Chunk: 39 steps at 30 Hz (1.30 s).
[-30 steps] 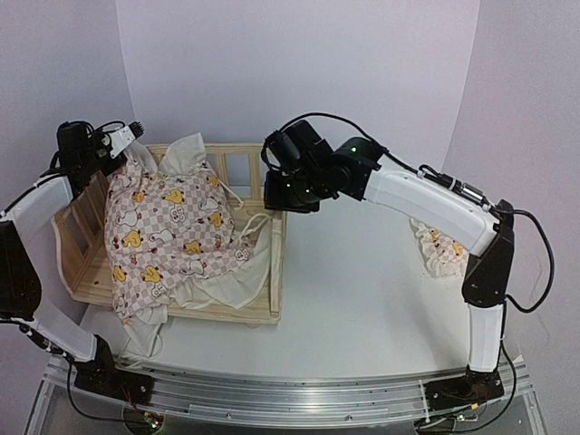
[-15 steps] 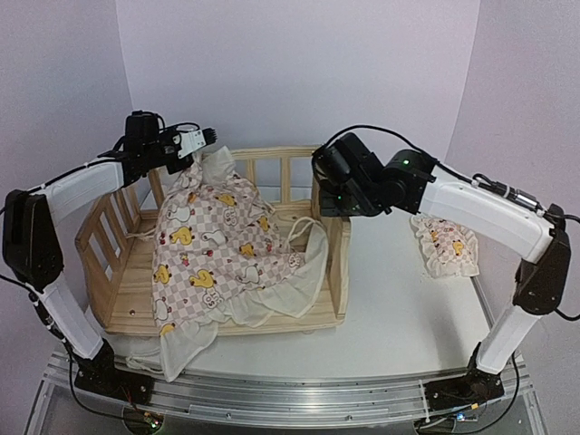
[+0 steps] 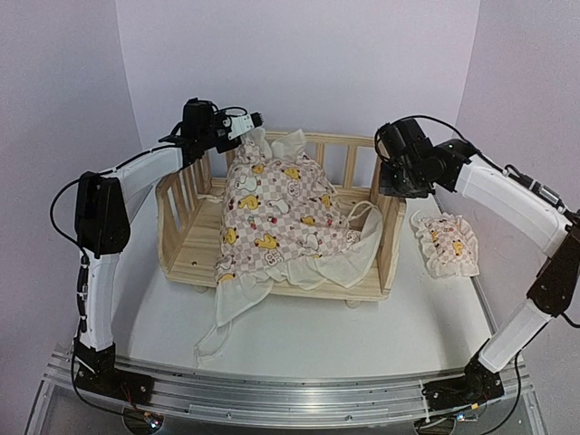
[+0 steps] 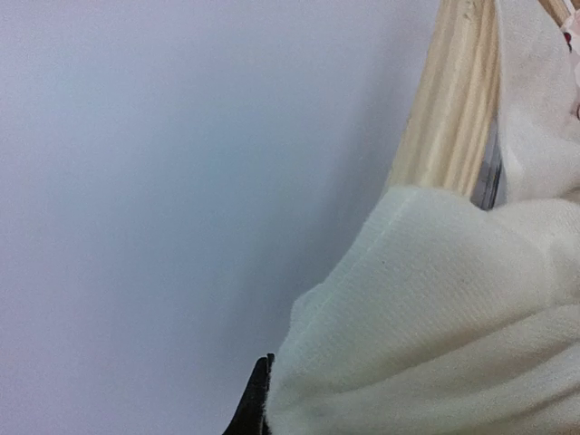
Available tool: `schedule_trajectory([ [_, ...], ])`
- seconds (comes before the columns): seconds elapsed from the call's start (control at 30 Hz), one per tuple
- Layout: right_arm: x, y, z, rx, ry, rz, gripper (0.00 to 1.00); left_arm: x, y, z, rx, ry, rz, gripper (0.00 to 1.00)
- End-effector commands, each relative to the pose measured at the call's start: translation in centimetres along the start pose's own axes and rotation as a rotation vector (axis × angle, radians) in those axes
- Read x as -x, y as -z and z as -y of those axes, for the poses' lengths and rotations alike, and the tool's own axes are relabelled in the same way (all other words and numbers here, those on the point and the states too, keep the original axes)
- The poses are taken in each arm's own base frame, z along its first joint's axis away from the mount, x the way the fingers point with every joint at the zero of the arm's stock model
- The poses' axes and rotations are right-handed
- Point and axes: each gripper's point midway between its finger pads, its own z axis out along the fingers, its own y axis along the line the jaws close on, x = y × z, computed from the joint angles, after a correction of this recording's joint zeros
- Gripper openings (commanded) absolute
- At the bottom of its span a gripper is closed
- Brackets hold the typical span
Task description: Set up the pet bed
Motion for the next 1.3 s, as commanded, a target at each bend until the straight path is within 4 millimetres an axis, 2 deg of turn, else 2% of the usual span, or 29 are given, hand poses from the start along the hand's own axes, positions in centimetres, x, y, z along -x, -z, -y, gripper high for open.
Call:
schedule_trajectory([
  [0.0,2.0,0.0,4.4,-0.186,-0.015,0.042,0.34,-1.3,0.2,-0.5,0.008,0.057,-0.056,0.1],
  [0.1,2.2,0.2,3.1,-0.112,-0.006,0.018,0.64,-0.1,1.3,-1.6,0.019,0.096,-0.021,0.34],
  [0.17,2.9,0.8,2.5,-0.063,0.0,0.021,0.71,1.2,2.5,-2.9,0.034,0.11,0.016,0.52],
  [0.27,4.5,2.8,2.6,-0.014,0.004,0.058,0.8,3.5,4.4,-5.0,0.036,0.143,0.08,0.72],
  [0.37,6.3,5.9,3.6,0.026,-0.004,0.122,0.96,5.8,7.3,-6.6,0.005,0.167,0.138,0.84],
  [0.4,6.7,6.7,3.8,0.04,-0.002,0.137,0.98,6.2,8.0,-6.6,-0.012,0.174,0.153,0.87],
  [0.47,7.7,8.9,4.2,0.093,0.025,0.175,0.98,7.5,10.7,-7.7,-0.032,0.185,0.195,0.94],
  [0.53,8.3,10.6,3.2,0.187,0.07,0.194,0.97,7.8,12.6,-8.1,-0.056,0.207,0.214,0.99],
  [0.6,8.8,12.4,0.9,0.35,0.109,0.198,0.94,8.0,14.4,-8.8,-0.082,0.255,0.222,0.99],
  [0.63,9.0,13.3,-0.6,0.432,0.129,0.196,0.92,8.3,15.4,-9.0,-0.096,0.279,0.228,0.96],
  [0.7,8.2,14.9,-4.9,0.589,0.215,0.18,0.89,9.1,17.8,-8.4,-0.156,0.338,0.245,0.79],
  [0.73,7.4,15.3,-7.0,0.63,0.274,0.174,0.88,9.6,19.0,-7.1,-0.212,0.384,0.258,0.7],
  [0.8,4.5,14.5,-10.7,0.631,0.429,0.144,0.87,10.6,21.9,-3.0,-0.353,0.499,0.275,0.55],
  [0.87,1.5,12.3,-12.7,0.587,0.54,0.075,0.86,11.0,24.6,4.2,-0.528,0.564,0.253,0.49],
  [0.9,0.3,11.2,-13.0,0.556,0.563,0.026,0.86,11.4,26.4,6.8,-0.568,0.559,0.251,0.49],
  [0.93,-0.9,9.7,-13.0,0.508,0.587,-0.021,0.85,11.0,27.4,10.3,-0.62,0.553,0.22,0.5],
  [0.97,-2.1,8.2,-12.5,0.438,0.607,-0.075,0.82,10.9,28.5,11.5,-0.608,0.534,0.208,0.52],
  [1.0,-2.9,7.0,-11.8,0.368,0.621,-0.121,0.8,10.5,29.4,13.8,-0.628,0.521,0.186,0.55],
  [1.1,-4.8,4.0,-9.2,0.155,0.72,-0.205,0.75,8.2,30.4,19.2,-0.646,0.438,0.068,0.64],
  [1.17,-6.9,2.7,-8.4,0.103,0.825,-0.285,0.71,6.8,30.4,21.5,-0.635,0.366,0.005,0.69],
  [1.27,-9.9,1.7,-8.5,0.157,0.997,-0.375,0.67,5.6,29.4,23.1,-0.605,0.328,-0.038,0.74],
])
